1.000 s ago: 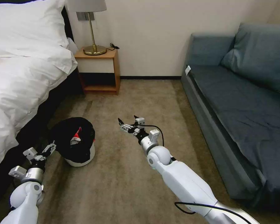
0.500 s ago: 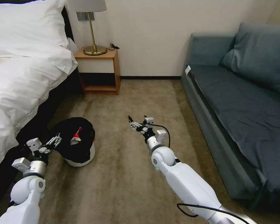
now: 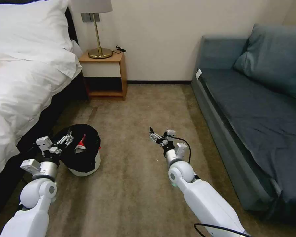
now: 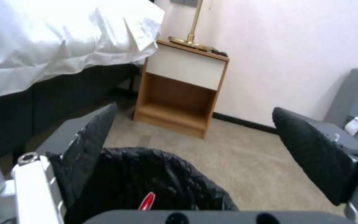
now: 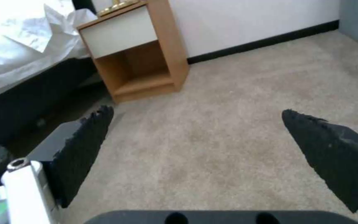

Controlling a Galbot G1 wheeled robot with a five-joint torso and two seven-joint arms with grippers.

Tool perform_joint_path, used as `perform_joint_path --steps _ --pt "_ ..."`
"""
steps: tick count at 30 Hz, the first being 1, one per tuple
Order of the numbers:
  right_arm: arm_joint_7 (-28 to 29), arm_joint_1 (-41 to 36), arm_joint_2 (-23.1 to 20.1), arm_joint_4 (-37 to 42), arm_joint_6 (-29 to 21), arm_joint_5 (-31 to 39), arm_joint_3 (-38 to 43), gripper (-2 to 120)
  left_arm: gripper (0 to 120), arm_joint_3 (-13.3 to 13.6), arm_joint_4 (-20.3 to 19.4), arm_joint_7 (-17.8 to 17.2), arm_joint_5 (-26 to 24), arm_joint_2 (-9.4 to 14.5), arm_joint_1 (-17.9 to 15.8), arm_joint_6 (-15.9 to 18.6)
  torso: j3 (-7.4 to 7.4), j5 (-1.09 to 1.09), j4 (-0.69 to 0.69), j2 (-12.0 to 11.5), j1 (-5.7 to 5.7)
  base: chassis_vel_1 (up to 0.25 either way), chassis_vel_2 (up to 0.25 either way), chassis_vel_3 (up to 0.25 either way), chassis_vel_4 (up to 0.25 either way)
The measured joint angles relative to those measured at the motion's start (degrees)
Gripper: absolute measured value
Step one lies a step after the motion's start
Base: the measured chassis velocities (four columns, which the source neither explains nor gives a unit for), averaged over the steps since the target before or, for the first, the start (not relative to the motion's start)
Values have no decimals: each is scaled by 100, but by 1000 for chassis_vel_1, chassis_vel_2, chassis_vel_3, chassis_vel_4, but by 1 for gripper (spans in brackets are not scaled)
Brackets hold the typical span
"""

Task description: Pick up the trash bin, then pick up the garbage on the floor and place it into the trash bin.

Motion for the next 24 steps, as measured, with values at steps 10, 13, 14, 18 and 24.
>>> perform_joint_path --steps 10,13,14,18,24 --pt "-35 -62 -2 -154 73 6 116 100 100 16 100 -102 424 -10 10 7 1 -1 0 0 0 0 0 0 0" --pt "-61 -63 1 -184 64 46 132 100 100 40 129 -109 479 -23 9 31 1 -1 0 0 0 0 0 0 0" --pt "-97 -63 5 -204 52 109 140 100 100 49 138 -110 495 -27 8 41 1 -1 0 0 0 0 0 0 0" --pt "-122 -58 8 -209 -65 281 159 100 100 52 144 -112 498 -30 6 47 1 -1 0 0 0 0 0 0 0" --pt "-126 -53 10 -208 -91 312 161 100 100 52 147 -113 498 -31 5 48 1 -1 0 0 0 0 0 0 0"
